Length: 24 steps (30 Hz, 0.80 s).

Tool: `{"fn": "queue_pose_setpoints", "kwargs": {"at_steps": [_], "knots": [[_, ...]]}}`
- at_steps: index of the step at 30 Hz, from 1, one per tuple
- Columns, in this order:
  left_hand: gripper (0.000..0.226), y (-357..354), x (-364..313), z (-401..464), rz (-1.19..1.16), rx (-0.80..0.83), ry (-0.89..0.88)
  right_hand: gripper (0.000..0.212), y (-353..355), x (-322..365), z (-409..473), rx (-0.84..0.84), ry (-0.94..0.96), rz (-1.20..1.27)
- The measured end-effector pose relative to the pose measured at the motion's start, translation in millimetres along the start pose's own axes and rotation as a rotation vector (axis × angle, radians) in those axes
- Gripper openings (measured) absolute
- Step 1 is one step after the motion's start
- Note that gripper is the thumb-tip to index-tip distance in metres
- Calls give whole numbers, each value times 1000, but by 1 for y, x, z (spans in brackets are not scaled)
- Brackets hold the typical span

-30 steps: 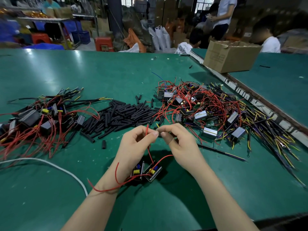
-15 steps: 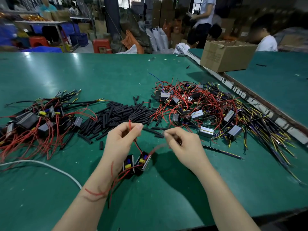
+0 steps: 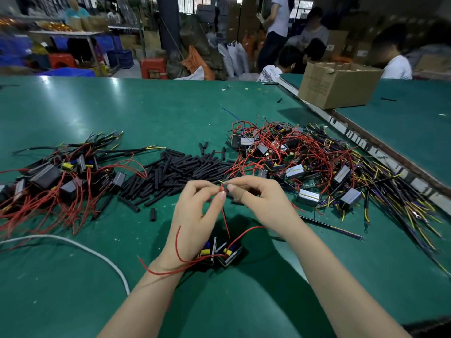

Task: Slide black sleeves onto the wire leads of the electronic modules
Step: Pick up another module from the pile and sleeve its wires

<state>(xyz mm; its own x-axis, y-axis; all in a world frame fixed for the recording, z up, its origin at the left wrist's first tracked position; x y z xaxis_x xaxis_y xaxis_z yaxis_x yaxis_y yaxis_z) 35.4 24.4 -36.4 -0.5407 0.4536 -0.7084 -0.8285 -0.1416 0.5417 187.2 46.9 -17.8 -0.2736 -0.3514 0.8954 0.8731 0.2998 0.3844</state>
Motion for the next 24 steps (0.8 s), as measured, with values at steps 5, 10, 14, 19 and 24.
{"fn": "queue_pose_setpoints", "kwargs": {"at_steps": [5, 10, 14, 19, 24], "knots": [[12, 2, -1, -1, 2, 19, 23, 20, -8, -7, 2, -1, -4, 40], [10, -1, 0, -2, -12, 74, 58, 21, -8, -14, -2, -15, -24, 8], [11, -2, -1, -1, -1, 91, 37, 16, -9, -14, -4, -17, -36, 0], [34, -3, 1, -2, -191, 98, 138, 11, -12, -11, -9, -72, 34, 3], [18, -7, 1, -4, -328, 94, 194, 15, -13, -8, -12, -85, 64, -11]]}}
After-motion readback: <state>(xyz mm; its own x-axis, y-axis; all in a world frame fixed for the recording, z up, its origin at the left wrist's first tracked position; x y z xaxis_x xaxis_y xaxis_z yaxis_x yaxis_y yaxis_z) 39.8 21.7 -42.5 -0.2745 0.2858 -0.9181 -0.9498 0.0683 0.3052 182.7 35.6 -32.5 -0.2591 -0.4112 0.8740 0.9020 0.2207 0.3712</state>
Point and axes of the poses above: each hand's wrist, its own z-axis towards the middle knuckle, its own y-axis out of the back of the hand, x = y × z, the point moved 3 cm from there along z, towards the middle knuckle, and after that the axes turned 11 degrees about x, right-handed, at the moved point
